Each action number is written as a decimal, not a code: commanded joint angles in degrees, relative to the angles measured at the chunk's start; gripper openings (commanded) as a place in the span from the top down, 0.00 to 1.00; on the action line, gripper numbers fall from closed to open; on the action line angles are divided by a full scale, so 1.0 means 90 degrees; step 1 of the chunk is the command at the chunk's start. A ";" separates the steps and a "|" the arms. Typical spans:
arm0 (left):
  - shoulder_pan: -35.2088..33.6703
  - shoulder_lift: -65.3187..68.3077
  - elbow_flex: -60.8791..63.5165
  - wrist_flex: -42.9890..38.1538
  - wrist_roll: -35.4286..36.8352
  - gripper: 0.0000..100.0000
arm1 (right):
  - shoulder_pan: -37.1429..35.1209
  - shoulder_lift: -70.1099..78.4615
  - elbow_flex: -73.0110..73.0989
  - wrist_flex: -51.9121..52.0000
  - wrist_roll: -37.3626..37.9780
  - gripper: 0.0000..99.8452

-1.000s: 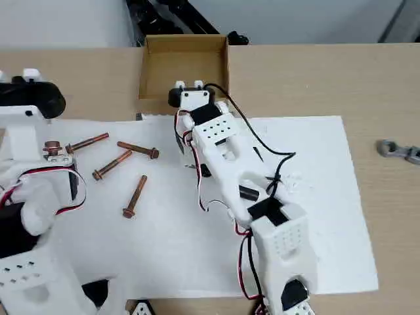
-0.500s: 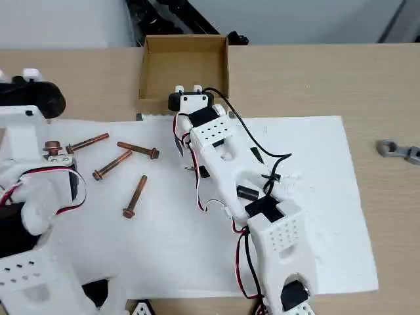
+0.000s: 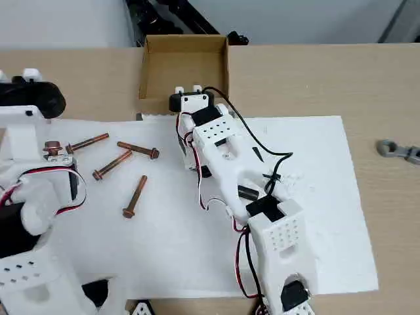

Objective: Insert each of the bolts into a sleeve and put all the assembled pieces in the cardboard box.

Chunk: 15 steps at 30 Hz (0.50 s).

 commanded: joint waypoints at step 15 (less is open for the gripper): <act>-0.0010 -0.0147 -0.0024 -0.0274 0.0010 0.99 | -0.0024 -0.4596 0.0010 0.0816 0.1455 0.99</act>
